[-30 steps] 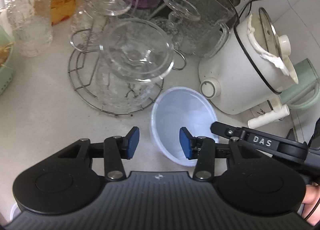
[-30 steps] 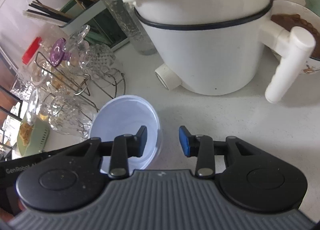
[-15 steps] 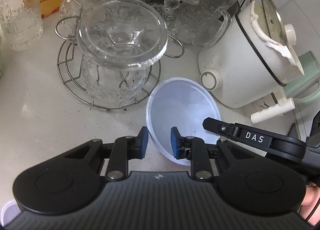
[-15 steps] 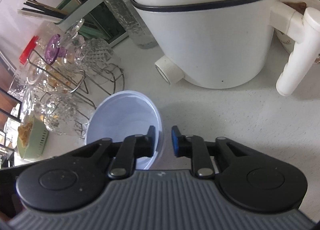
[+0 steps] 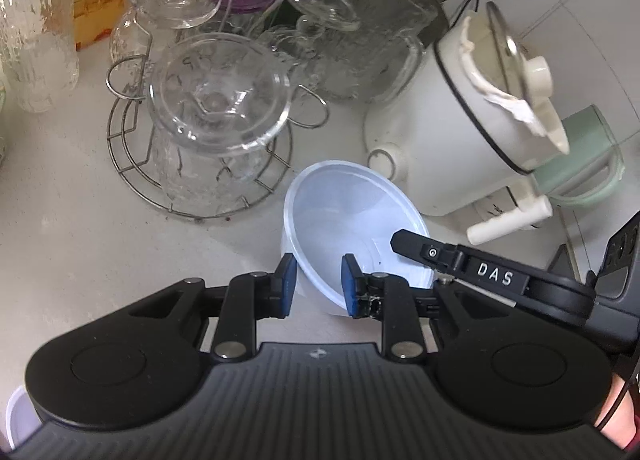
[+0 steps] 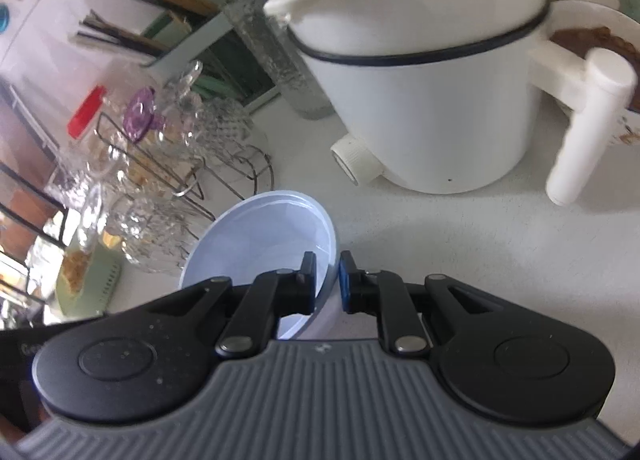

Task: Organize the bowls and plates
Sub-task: 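Close both grippers on the second plastic bowl rim, then lift the second plastic bowl with both grippers toward the stack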

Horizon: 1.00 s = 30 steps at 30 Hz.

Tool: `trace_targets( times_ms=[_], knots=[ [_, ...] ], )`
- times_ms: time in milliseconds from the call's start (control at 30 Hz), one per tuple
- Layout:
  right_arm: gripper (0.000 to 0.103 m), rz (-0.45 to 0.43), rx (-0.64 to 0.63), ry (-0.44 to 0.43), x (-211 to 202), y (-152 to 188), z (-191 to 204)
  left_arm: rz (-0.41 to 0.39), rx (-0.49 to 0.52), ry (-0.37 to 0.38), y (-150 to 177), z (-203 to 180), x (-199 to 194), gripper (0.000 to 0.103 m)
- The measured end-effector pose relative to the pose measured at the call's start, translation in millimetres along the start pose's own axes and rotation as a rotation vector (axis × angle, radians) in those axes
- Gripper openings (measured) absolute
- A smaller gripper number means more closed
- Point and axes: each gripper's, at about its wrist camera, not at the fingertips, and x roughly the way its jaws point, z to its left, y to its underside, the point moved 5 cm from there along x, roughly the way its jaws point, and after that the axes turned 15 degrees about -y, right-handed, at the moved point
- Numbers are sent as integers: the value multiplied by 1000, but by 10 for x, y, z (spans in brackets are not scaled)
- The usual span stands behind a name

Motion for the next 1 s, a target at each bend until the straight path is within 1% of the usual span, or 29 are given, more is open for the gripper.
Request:
trace_targets(
  times_ms=[167,300,500,700,800,1000],
  knots=[
    [15,-35,-7,21,-186,15,119,-17,36,25,64,-77,-234,28],
    [15,-62,-12,-2,-357,43,224,-38,56,37,103,-67,-451,28],
    [15,-89,-12,-32,-566,126,486,-73,57,69,138,61,-840,28],
    [15,-140,-26,-49,-762,258,837,-117,70,82,171,231,-1267,28],
    [15,-154,-27,-66,-806,329,987,-135,69,88,189,350,-1463,28],
    [15,-152,-44,-93,-809,453,1304,-165,75,77,240,600,-1779,28]
  ],
)
